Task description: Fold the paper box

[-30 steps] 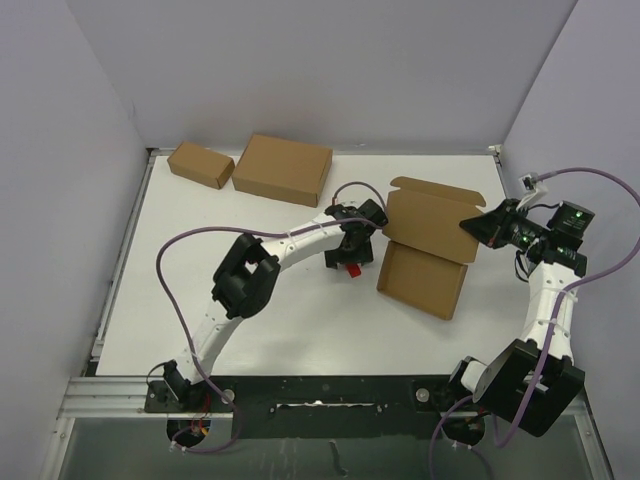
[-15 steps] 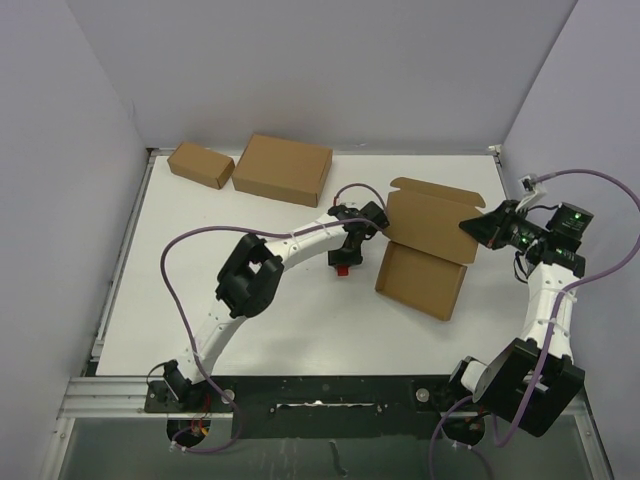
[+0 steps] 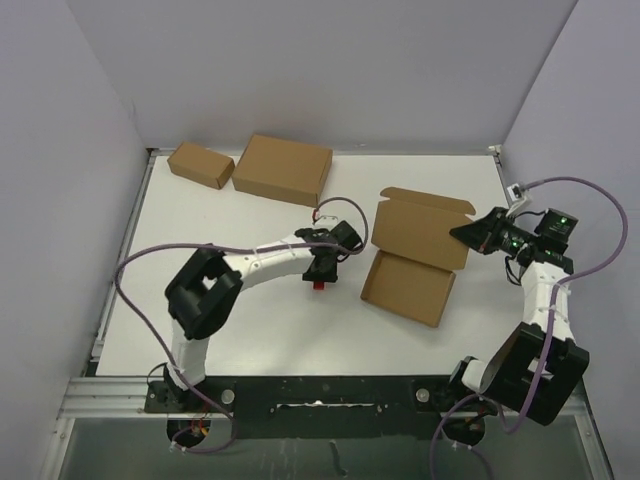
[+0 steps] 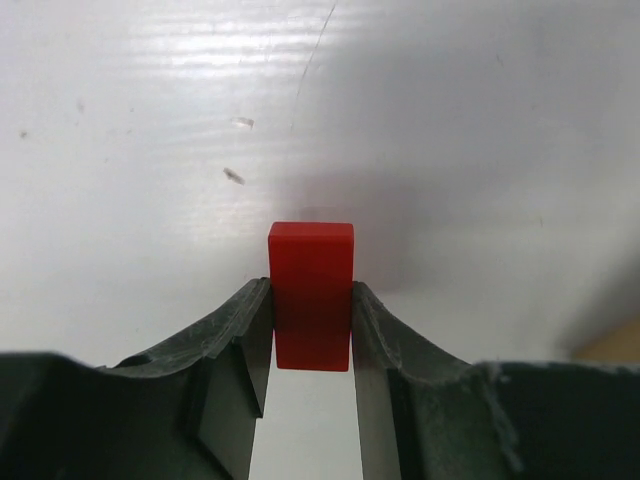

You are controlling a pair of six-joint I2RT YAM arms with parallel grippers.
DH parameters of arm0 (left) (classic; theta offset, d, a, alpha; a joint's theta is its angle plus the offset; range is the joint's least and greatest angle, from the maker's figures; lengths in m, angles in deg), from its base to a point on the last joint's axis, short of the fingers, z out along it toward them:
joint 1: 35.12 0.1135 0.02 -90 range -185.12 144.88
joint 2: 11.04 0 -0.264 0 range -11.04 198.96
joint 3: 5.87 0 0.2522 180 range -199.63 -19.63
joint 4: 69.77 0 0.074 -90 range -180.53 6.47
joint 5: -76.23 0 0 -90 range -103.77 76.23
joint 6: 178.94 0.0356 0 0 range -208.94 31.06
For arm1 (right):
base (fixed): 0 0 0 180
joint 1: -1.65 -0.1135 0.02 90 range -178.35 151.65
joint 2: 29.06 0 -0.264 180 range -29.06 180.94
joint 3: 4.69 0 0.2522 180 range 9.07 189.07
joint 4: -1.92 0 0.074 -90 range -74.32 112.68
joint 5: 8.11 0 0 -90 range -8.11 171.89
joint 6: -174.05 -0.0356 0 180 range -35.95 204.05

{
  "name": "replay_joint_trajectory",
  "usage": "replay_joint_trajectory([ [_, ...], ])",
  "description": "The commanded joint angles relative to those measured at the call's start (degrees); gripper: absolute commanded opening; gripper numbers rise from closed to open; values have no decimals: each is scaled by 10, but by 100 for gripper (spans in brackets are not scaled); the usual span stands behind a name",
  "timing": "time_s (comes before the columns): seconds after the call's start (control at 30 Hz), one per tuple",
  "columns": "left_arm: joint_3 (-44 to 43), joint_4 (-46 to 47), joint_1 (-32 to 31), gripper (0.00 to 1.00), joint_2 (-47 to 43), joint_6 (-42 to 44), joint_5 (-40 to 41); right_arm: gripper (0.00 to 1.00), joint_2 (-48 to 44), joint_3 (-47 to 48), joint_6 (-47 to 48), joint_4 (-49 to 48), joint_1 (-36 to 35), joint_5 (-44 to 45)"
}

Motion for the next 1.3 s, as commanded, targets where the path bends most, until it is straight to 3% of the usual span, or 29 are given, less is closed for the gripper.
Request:
replay_joint_trajectory([
  [0.0, 116, 175, -2, 15, -177, 58, -46, 0, 3, -32, -39, -89, -38, -20],
  [0.2, 244, 328, -2, 13, -296, 91, -168, 0, 3, -104, -100, -228, -86, 2],
  [0.33, 301, 464, -5, 13, -316, 97, -299, 0, 17, -129, -110, -285, -109, 2],
  [0.4, 308, 506, -11, 13, -303, 98, -327, 0, 23, -137, -113, -308, -119, -2],
  [0.57, 274, 519, -35, 14, -240, 105, -352, 0, 30, -147, -111, -326, -130, -4],
  [0.97, 174, 440, -79, 22, -115, 133, -329, 0, 32, -156, -101, -335, -136, -5],
  [1.27, 140, 384, -83, 42, -98, 150, -283, 0, 42, -153, -89, -329, -145, -6],
])
